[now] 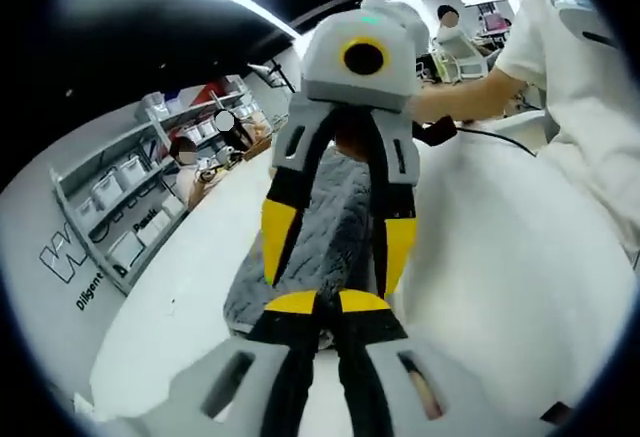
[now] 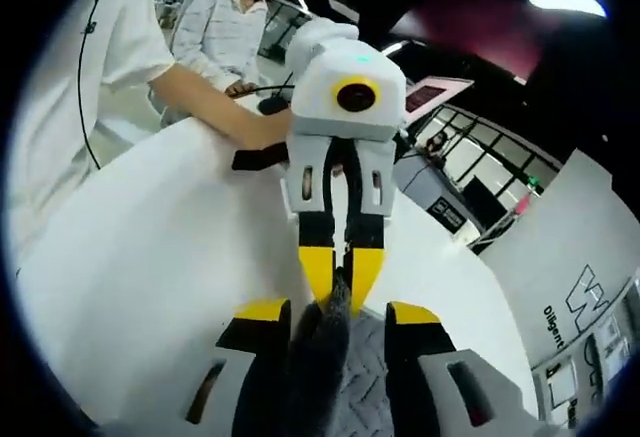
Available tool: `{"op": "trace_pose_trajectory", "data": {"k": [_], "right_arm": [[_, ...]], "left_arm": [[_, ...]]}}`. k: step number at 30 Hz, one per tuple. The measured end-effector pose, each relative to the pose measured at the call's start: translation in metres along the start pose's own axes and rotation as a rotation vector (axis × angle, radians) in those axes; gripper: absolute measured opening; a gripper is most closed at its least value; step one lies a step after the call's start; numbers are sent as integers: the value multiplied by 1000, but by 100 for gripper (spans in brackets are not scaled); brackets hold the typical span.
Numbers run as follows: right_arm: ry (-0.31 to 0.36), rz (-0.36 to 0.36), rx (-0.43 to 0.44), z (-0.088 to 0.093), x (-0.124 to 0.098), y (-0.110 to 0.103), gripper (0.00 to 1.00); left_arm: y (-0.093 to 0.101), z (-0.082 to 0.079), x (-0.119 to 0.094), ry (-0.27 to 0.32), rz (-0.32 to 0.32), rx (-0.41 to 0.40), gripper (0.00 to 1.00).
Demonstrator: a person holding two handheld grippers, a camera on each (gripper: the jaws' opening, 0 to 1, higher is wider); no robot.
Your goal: Open the folded towel by lifting each exposed corner and separating the folded layers until the towel lies flat within the target outline without major curled edges
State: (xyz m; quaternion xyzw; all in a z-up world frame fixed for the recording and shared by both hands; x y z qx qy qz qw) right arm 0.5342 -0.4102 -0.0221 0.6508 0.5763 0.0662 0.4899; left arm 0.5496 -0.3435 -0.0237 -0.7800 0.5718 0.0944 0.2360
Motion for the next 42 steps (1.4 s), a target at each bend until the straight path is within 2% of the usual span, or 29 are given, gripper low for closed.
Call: {"op": "trace_pose_trajectory", "data": {"k": [5,6,8,10,12,14,18,21,23,29,32,39,42], "right_arm": [[14,22,29,6,-2,0,26],[15,19,36,7,-3,-1,22],[56,0,57,7,-4,-5,13],[77,7,132,8,-4,-4,13],[53,21,109,12,-4,-3,13],[3,26,22,17,-5,-4,9],[16,40,53,15,-5,-4,8],[-24,39,16,18,-3,-6,5],[-19,40,11,17,-3,-7,4],[-13,49,72,20,-5,-6,0],[-9,64,54,20,-7,-5,0],[-28,86,30,20,-9,-2,0],[-15,100,48,20,-12,1,0]], "left_arm": [[-1,-1,0,4,-2,-5,5],[-1,-1,-1,5,-1,-7,5],[0,-1,-1,2,1,-2,5],[1,-1,-1,-3,4,8,5],[1,0,-1,-6,2,12,5],[2,0,0,-8,3,15,5],[3,-1,0,-8,3,29,5],[3,-4,-1,1,-3,42,5],[3,-4,-1,-3,-4,51,5],[9,-7,1,-2,5,74,5],[10,-7,2,-2,8,81,5],[12,-8,2,5,11,74,6],[11,-10,2,25,21,52,7]]}}
Point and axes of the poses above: the point that each gripper's makers call its tool centre point, and the gripper's own axes: x roughly forward along the fingers, y roughly to its right, z roughly out of its underside, the point moved 5 cm from there along -x, roughly backward along the fingers, and after that the axes turned 15 degrees about -x, right-handed, at the moved point
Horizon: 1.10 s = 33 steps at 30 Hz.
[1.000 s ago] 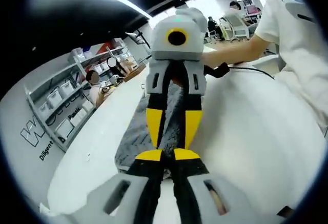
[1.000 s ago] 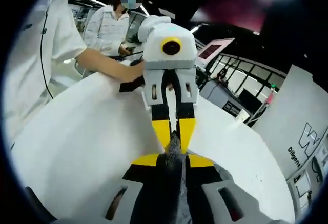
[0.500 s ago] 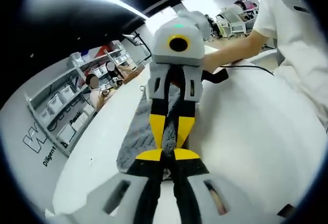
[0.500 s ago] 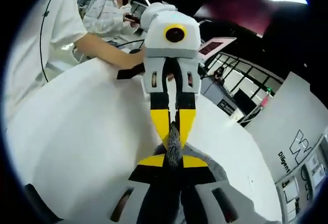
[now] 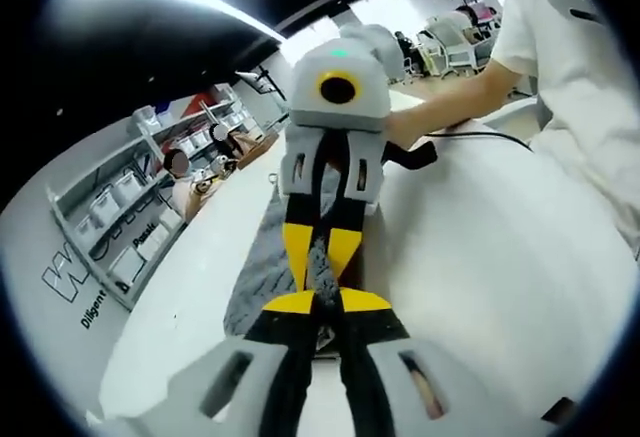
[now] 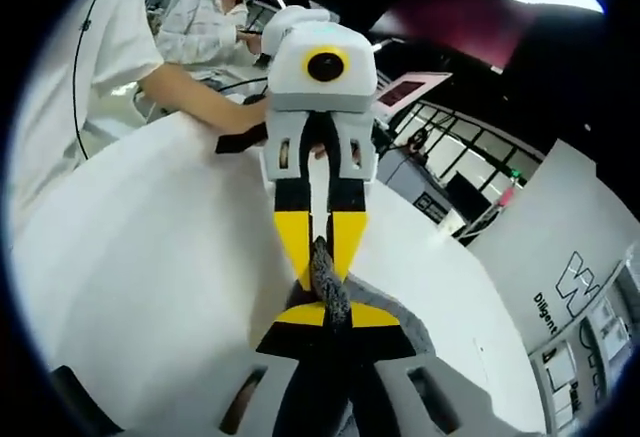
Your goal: Open the folded towel by lifting each exposed corner and separating the folded layers until the towel lies flat within the target outline without major curled edges
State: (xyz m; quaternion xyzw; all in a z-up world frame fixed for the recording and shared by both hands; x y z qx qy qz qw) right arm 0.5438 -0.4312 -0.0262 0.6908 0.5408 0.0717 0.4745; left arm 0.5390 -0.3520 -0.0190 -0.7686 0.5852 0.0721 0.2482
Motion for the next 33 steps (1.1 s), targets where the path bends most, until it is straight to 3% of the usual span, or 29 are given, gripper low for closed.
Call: {"op": "trace_pose_trajectory", "data": {"k": [19,23,33], "right_arm": [[24,86,40,-2,-12,14,0],[34,116,47,-1,-17,19,0],[34,150,41,-1,-21,25,0]], "left_arm": [[-11,-5,-4,74,-19,-65,8],[-14,-8,-6,125,6,-123,9],[-13,-7,-3,110,1,-116,9]]}}
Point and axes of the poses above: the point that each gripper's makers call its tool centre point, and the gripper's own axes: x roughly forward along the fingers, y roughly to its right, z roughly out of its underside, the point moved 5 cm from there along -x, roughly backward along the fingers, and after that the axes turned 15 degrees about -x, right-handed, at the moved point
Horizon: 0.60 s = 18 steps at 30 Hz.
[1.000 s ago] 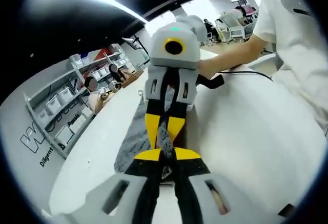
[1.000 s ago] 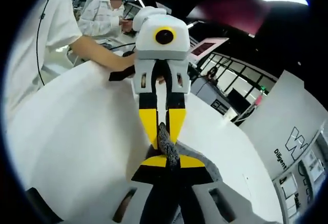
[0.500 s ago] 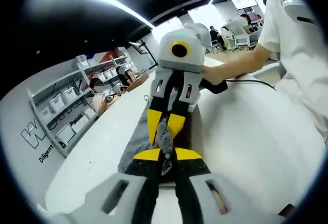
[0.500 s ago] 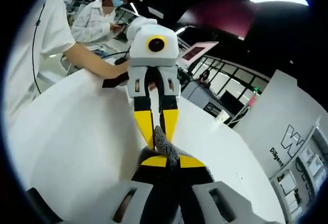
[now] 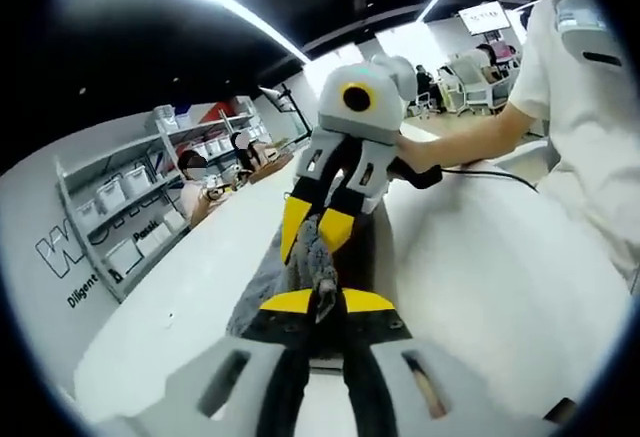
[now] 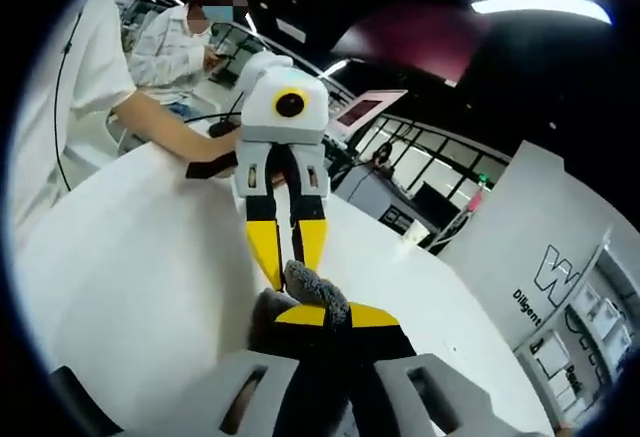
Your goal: Open the folded towel by lifting each exposed corner and separating the folded layers until the towel lies flat within the target outline without major curled edges
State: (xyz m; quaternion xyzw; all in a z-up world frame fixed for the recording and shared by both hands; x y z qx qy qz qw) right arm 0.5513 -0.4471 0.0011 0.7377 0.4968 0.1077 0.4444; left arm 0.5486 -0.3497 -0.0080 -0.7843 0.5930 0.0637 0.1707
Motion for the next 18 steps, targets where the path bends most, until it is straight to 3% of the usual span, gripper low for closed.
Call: {"op": "trace_pose_trajectory", "data": {"k": [18], "right_arm": [[2,22,3,0,-3,5,0]], "left_arm": [[2,-5,-1,17,-9,24,11]]}}
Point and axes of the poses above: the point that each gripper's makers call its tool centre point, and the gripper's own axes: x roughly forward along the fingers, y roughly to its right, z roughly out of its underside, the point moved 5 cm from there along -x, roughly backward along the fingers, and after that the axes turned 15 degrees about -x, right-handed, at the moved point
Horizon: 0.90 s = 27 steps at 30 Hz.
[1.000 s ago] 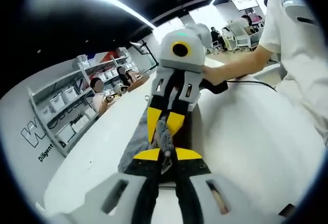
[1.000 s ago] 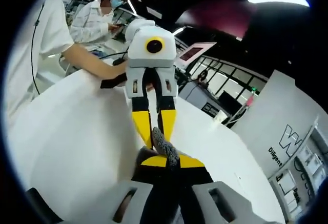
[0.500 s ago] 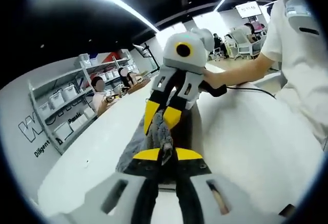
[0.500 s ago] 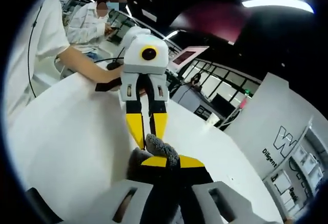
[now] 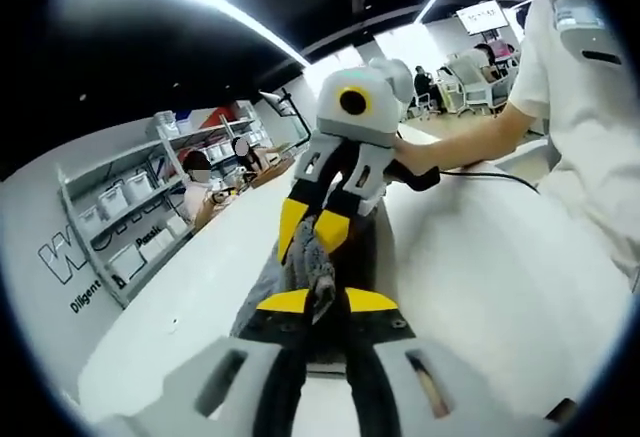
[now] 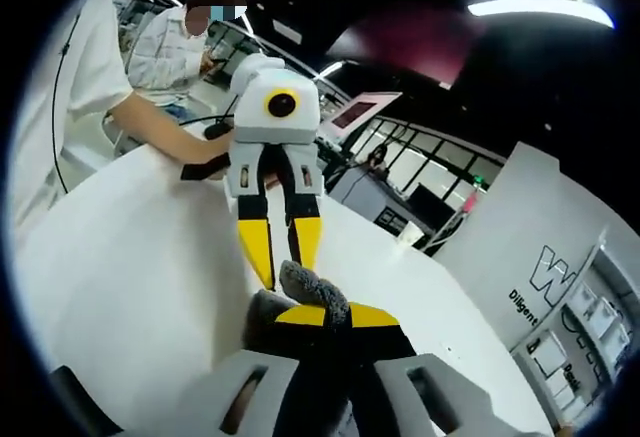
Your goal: Open the folded towel by lifting each exposed corner and separating the folded layers until the towel lies flat within the target outline without major curled edges
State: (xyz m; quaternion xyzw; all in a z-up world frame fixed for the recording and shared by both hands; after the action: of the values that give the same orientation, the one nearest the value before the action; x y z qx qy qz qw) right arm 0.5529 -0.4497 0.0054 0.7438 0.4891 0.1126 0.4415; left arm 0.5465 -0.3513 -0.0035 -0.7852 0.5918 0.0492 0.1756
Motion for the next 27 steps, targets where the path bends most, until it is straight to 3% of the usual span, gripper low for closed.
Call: {"op": "trace_pose_trajectory", "data": {"k": [11,27], "right_arm": [[4,-1,-2,0,0,-1,0],[6,11,0,0,-2,1,0]], "left_arm": [[2,-3,-2,-14,-31,78,9],[2,-5,-7,6,-35,78,6]]}}
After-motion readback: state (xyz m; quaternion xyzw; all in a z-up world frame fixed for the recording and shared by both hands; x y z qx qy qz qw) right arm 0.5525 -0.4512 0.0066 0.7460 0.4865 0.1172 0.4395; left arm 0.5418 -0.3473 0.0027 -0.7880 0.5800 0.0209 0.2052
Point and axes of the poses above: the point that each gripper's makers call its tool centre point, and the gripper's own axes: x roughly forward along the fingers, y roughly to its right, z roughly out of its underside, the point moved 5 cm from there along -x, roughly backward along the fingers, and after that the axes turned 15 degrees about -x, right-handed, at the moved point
